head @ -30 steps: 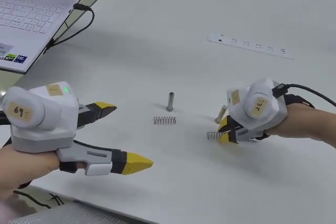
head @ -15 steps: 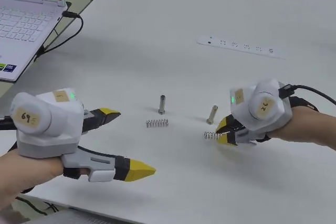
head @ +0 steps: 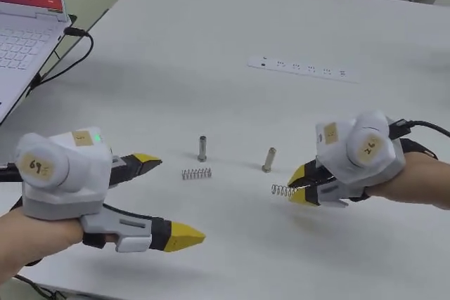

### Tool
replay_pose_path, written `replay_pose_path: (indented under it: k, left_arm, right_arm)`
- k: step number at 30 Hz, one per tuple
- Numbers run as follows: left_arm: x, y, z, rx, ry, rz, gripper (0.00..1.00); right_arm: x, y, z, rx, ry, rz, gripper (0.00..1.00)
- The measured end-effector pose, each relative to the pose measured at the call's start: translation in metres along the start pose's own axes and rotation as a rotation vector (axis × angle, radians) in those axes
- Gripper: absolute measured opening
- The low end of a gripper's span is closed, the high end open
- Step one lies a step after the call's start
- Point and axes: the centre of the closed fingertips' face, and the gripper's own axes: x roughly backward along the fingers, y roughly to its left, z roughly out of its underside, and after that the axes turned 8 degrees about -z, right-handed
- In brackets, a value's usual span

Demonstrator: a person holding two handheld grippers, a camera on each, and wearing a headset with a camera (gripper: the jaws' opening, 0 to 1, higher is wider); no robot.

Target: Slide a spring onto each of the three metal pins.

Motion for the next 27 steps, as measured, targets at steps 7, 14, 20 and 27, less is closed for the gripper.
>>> replay_pose_path:
  k: [7, 14, 20, 27]
  left_arm:
    - [-0.013, -0.013, -0.004, -0.034, 0.011, 0.043, 0.85]
    - [-0.028, -0.020, -0.013, -0.067, -0.003, 0.083, 0.81]
    - [-0.042, -0.030, -0.018, -0.090, -0.010, 0.123, 0.78]
    - [-0.055, -0.042, -0.031, -0.101, -0.047, 0.163, 0.63]
  right_arm:
    - [0.003, 0.011, -0.010, -0.025, -0.029, -0.001, 0.08]
    - [0.004, 0.020, -0.018, -0.032, -0.052, -0.007, 0.08]
    - [0.005, 0.023, -0.022, -0.023, -0.053, -0.011, 0.08]
    - [0.009, 0.024, -0.031, -0.011, -0.065, -0.017, 0.08]
